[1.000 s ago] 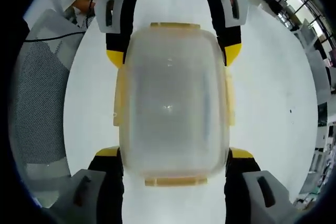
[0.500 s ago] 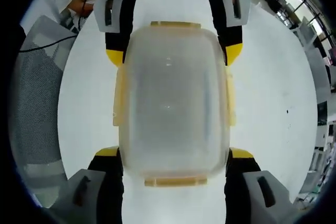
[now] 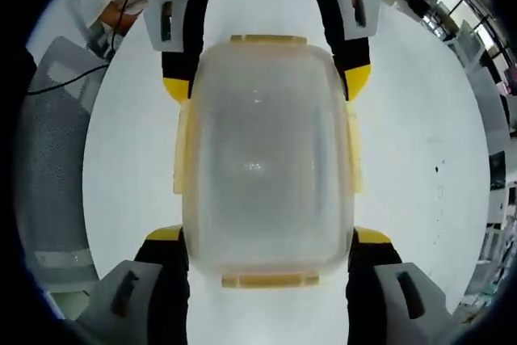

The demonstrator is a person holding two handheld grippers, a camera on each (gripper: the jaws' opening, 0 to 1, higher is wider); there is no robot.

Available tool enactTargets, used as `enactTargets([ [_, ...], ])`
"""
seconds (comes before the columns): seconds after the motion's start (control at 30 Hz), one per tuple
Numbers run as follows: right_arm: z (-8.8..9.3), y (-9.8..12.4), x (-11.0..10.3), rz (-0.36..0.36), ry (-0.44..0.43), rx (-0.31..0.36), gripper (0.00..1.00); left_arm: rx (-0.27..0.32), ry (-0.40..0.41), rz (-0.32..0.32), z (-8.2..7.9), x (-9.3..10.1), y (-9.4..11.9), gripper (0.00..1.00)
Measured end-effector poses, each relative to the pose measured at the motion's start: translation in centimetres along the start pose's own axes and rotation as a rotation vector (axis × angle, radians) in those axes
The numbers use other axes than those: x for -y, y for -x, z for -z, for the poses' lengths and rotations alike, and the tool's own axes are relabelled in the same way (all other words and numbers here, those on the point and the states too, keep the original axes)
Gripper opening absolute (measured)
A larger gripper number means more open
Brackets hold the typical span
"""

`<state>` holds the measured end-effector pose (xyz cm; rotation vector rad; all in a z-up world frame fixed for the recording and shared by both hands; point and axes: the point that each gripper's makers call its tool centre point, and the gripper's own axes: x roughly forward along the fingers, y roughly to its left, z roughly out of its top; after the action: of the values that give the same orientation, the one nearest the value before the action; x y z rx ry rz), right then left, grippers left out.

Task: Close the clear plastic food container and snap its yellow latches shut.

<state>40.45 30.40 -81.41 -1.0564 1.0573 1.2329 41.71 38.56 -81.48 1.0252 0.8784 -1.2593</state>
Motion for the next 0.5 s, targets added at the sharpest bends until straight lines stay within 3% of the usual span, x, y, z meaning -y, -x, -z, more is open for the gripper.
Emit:
enactTargets([
  [0.37, -0.05, -0.03, -0.15, 0.008, 0.002, 0.028, 0.8, -0.001, -0.022, -0.008, 0.12, 0.27, -0.05, 0.85],
  [0.5, 0.23, -0.13, -0.27, 0.04, 0.05, 0.039, 0.81, 0.006, -0.028, -0.015, 0.05, 0.24, 0.08, 0.85],
])
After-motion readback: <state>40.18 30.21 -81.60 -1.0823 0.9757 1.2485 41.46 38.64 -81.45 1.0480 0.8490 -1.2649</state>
